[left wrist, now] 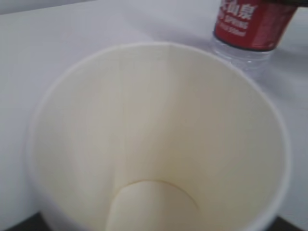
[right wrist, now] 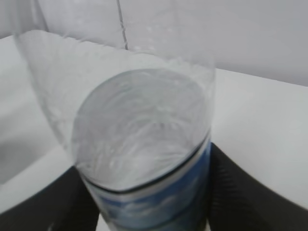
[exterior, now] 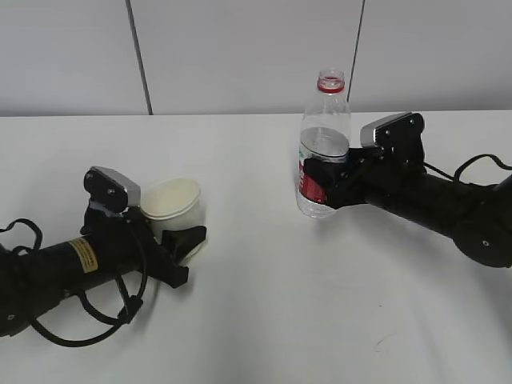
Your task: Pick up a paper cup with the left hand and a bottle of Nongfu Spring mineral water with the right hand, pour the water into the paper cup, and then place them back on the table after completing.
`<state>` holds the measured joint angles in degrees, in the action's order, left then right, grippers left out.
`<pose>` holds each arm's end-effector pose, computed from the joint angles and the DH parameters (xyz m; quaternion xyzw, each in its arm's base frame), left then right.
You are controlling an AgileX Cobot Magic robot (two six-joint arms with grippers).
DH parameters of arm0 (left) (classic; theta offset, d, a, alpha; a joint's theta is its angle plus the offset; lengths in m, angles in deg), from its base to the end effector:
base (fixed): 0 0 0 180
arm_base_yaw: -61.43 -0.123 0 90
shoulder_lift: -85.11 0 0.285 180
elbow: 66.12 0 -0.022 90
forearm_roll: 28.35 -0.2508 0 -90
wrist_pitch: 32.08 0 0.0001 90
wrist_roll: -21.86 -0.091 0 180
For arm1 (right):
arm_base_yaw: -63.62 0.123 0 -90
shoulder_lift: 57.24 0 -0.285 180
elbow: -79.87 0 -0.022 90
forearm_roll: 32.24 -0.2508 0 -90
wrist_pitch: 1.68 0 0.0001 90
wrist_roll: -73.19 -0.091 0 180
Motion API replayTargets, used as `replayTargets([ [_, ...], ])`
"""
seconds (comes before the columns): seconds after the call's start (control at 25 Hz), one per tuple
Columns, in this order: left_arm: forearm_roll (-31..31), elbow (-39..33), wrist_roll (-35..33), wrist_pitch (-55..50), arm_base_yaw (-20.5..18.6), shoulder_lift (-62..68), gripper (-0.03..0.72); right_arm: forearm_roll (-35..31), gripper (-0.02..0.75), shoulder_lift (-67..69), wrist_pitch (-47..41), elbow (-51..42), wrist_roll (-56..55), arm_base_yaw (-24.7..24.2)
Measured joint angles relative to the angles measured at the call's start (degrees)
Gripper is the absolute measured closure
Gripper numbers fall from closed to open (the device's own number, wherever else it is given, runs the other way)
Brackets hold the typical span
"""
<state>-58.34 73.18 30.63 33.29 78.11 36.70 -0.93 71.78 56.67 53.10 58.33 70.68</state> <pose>0.2953 -0.1316 0.0625 0.2797 0.7586 -0.2484 0.5335 0.3744 0.0869 0.1082 -0.2081 0.7395 0.1985 0.6086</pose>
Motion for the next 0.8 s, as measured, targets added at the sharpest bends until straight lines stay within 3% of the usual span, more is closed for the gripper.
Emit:
replayTargets([
  [0.44, -0.10, 2.10, 1.20, 0.03, 9.02, -0.52, 0.333, 1.52, 0.309, -4.48, -9.18, 0.25, 11.44, 0.12],
  [0.8, -0.15, 3.16, 2.84, 0.03, 12.30, -0.52, 0.333, 0.97, 0.309, -5.22, -10.69, 0.25, 29.40, 0.12],
])
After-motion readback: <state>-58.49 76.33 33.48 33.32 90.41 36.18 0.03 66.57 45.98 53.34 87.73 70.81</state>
